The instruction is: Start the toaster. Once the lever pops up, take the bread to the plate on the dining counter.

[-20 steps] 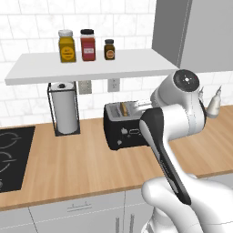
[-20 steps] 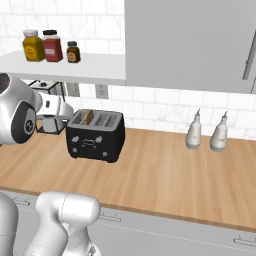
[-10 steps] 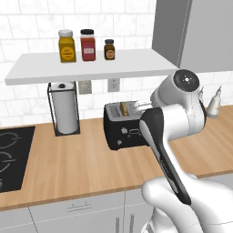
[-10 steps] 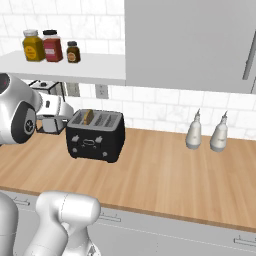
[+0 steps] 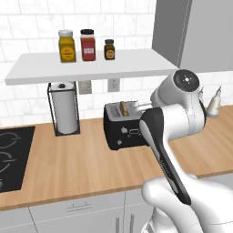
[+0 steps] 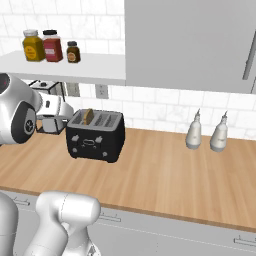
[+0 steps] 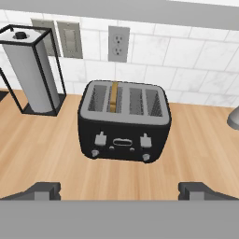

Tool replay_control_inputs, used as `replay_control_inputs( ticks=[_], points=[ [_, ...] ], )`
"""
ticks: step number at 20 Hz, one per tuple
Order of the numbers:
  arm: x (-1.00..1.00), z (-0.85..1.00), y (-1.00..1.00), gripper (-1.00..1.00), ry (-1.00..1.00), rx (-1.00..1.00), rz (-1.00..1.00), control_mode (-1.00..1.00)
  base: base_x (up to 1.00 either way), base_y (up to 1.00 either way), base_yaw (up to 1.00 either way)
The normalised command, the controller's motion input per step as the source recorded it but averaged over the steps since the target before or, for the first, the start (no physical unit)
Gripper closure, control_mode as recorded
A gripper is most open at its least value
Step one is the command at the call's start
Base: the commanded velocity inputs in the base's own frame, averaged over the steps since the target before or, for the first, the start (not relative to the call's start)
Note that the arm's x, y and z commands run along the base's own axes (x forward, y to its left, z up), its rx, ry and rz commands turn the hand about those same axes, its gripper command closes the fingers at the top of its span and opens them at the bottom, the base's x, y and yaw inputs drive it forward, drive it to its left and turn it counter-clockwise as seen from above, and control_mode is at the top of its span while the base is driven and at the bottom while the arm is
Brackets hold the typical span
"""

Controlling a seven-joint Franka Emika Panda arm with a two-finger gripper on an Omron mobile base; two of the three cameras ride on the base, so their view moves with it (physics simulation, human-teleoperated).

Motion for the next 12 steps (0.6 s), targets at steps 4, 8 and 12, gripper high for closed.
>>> replay_control_inputs(
  ticks=[4,8,12],
  points=[
    [0.00,0.00,0.00,-1.00,0.00,0.00,0.00,-1.00,0.00,0.00,0.00],
    [0.00,0.00,0.00,-1.00,0.00,0.00,0.00,-1.00,0.00,0.00,0.00],
    [0.00,0.00,0.00,-1.00,0.00,0.00,0.00,-1.00,0.00,0.00,0.00]
  ],
)
